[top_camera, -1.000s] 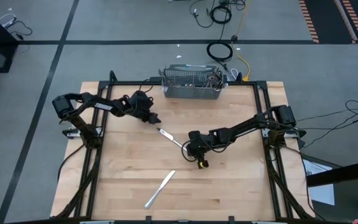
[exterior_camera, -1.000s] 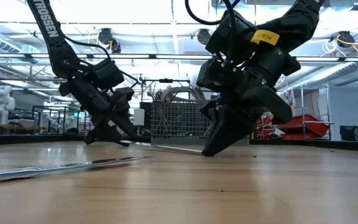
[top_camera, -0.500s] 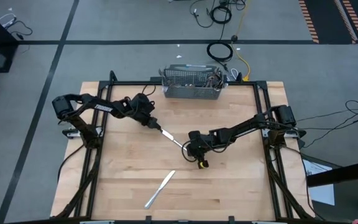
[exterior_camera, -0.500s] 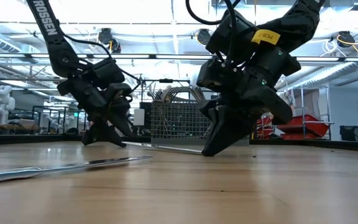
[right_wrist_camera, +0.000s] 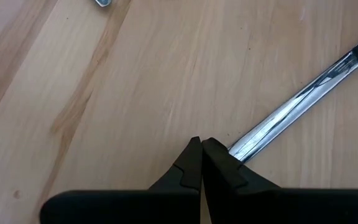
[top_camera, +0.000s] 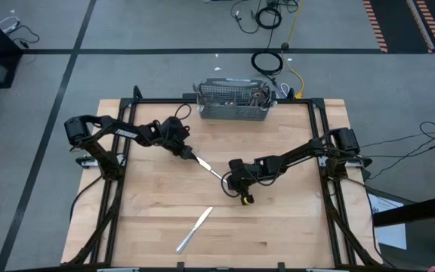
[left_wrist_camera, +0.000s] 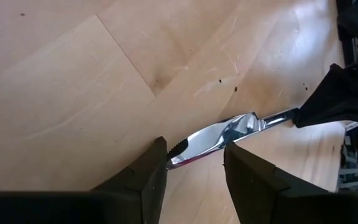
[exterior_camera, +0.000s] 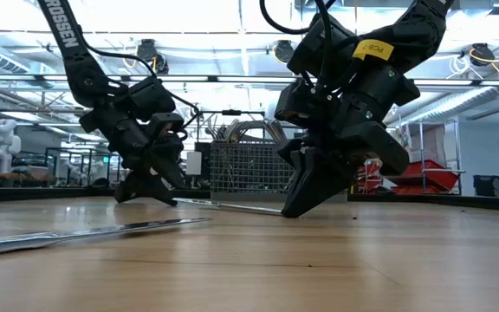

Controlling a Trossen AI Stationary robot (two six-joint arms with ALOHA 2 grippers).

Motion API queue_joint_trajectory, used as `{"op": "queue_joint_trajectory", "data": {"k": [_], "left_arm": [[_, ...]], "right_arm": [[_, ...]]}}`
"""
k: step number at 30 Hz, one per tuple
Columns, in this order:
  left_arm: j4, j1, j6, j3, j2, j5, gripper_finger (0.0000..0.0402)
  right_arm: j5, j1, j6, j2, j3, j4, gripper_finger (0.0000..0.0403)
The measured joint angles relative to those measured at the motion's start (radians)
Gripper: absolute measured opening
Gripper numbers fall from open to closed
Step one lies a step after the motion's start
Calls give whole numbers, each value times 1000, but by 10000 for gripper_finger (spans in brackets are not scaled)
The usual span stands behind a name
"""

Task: Sort silverware
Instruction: Put the silver table knife into the silverware organizer

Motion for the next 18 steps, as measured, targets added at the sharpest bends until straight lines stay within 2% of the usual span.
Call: {"op": "queue_joint_trajectory", "data": {"k": [4,12,18], "left_arm": [[4,-11,0,0,0,-29,134],[95,-29,0,-4,2,-83,19],[131,-32,9,-3,6,-98,6]], "right_arm": [[-1,0,0,0,-1,0,0],[-14,2,-7,0,-1,-2,0],[-19,3,-17,0,-1,-2,0]]}}
